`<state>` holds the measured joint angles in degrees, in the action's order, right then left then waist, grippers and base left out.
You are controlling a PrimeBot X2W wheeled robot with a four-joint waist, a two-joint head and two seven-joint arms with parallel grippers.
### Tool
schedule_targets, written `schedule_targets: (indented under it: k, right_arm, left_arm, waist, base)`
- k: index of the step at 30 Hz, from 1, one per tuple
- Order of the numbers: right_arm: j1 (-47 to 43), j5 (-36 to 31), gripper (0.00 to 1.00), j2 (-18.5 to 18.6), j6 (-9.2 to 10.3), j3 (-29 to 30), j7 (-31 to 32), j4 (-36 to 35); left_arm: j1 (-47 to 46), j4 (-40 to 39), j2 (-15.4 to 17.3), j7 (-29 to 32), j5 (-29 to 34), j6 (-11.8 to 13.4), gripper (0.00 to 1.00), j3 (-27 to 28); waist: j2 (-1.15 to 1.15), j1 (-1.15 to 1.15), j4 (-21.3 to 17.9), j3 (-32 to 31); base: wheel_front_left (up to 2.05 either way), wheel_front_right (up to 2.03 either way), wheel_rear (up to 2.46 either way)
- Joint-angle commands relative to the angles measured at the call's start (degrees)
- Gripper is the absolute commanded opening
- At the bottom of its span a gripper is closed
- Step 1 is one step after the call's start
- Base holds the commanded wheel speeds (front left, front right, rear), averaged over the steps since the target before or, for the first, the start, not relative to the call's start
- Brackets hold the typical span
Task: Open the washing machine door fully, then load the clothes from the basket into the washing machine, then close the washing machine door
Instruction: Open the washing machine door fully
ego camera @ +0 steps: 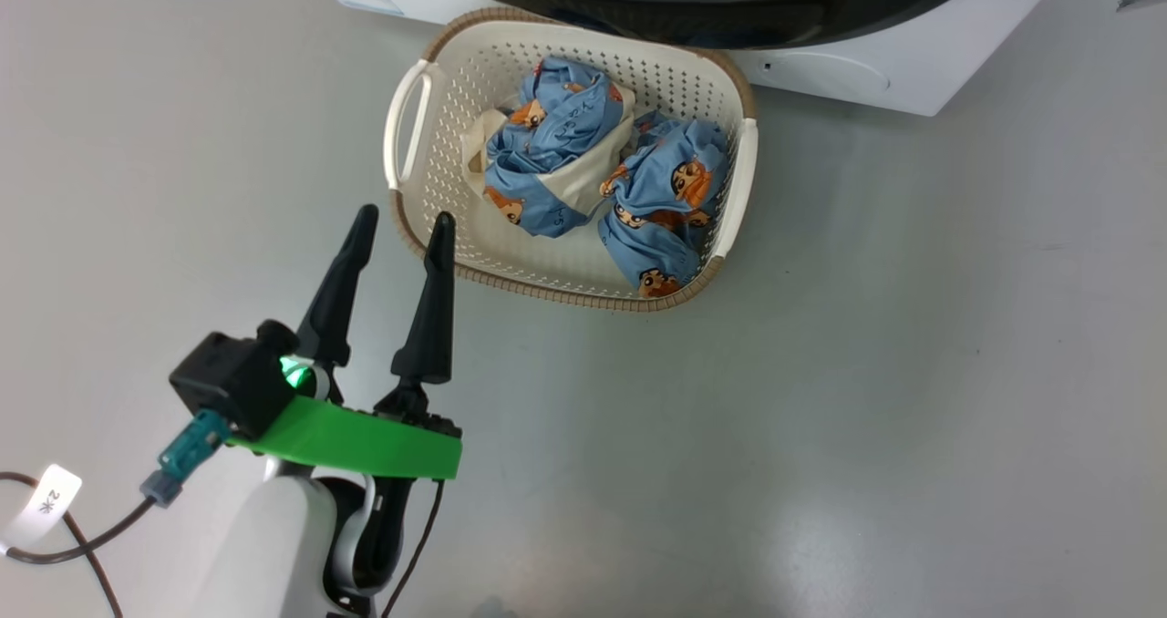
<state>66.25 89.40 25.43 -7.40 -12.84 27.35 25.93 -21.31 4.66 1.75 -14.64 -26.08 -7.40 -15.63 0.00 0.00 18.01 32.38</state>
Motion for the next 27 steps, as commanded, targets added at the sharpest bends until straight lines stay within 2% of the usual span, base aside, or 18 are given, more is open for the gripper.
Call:
schedule_targets:
  k: [1, 14, 27]
  right_arm:
    - [0.12, 0.14, 0.0, -1.12, -0.09, -1.36, 1.08, -1.32]
    - [-7.62, -0.91, 0.0, -2.24, -0.09, -7.26, 2.43, -4.98]
    - [-16.42, 0.69, 0.0, -3.06, -0.09, -9.68, 2.85, -8.89]
  left_arm:
    - [-0.42, -1.57, 1.13, -0.36, -0.22, -0.09, 1.0, 1.75]
    - [1.63, 0.1, 1.13, -0.36, 2.09, -0.09, 1.0, 2.79]
    - [5.89, 1.0, 1.13, -0.36, 3.93, -0.09, 1.0, 4.35]
  waist:
    - [0.0, 0.0, 0.17, 0.02]
    - [0.0, 0.0, -2.28, -5.26]
    - [0.0, 0.0, -4.31, -11.46]
  base:
    - [0.0, 0.0, 0.0]
    - [0.0, 0.0, 0.0]
    - [0.0, 0.0, 0.0]
